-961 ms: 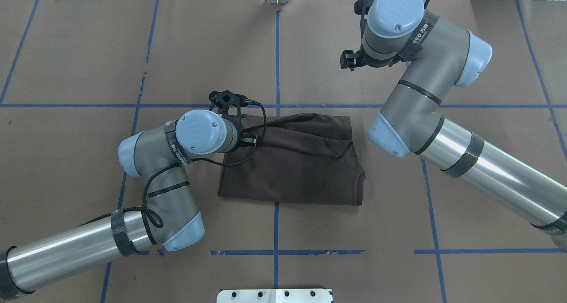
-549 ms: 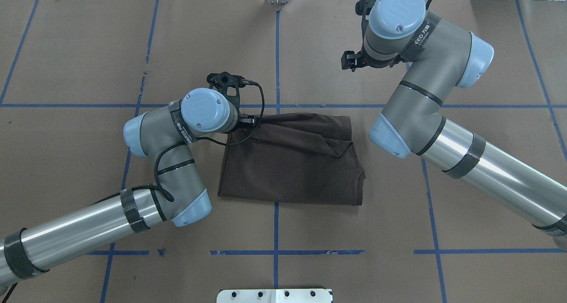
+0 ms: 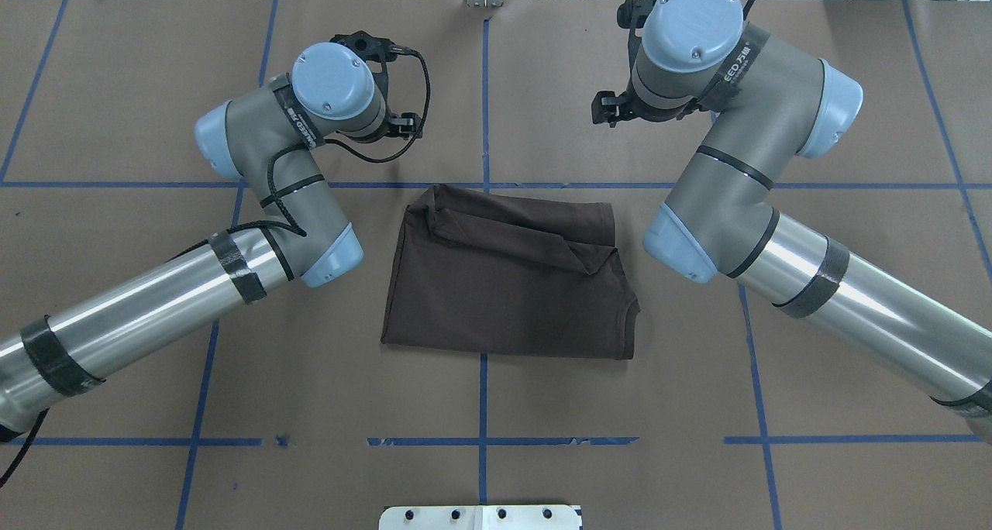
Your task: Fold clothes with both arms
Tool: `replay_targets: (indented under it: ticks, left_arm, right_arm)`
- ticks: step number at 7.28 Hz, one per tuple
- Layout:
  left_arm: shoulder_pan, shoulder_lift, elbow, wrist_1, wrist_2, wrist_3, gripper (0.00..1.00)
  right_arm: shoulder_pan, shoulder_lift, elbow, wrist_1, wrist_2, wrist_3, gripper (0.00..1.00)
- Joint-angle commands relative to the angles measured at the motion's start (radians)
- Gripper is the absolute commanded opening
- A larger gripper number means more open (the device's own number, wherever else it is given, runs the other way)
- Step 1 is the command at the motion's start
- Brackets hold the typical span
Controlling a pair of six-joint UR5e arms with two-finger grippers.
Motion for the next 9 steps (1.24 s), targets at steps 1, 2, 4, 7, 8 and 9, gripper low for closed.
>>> replay_targets:
  ticks: [1, 2, 4, 7, 8, 9]
  left_arm:
    - [-0.032, 0.028, -0.012, -0.076, -0.109, 0.058, 1.00]
    - [-0.032, 0.028, -0.012, -0.077, -0.111, 0.057, 1.00]
    - [-0.034, 0.028, -0.012, -0.085, -0.111, 0.057, 1.00]
    - [-0.035, 0.029, -0.012, -0.085, -0.112, 0.055, 1.00]
    - [-0.035, 0.031, -0.012, -0.085, -0.112, 0.055, 1.00]
    - [-0.037, 0.031, -0.012, -0.085, -0.112, 0.055, 1.00]
  right_arm:
    - [-0.064, -0.005, 0.040, -0.006, -0.020, 0.048, 1.00]
    - [-0.134, -0.009, 0.060, -0.012, -0.115, 0.050, 1.00]
    - [-0.277, -0.095, 0.176, -0.067, -0.283, 0.045, 1.00]
    - [-0.375, -0.112, 0.168, -0.110, -0.368, 0.039, 1.00]
    - [-0.385, -0.109, 0.160, -0.110, -0.391, 0.045, 0.99]
    - [-0.388, -0.103, 0.157, -0.107, -0.394, 0.053, 0.77]
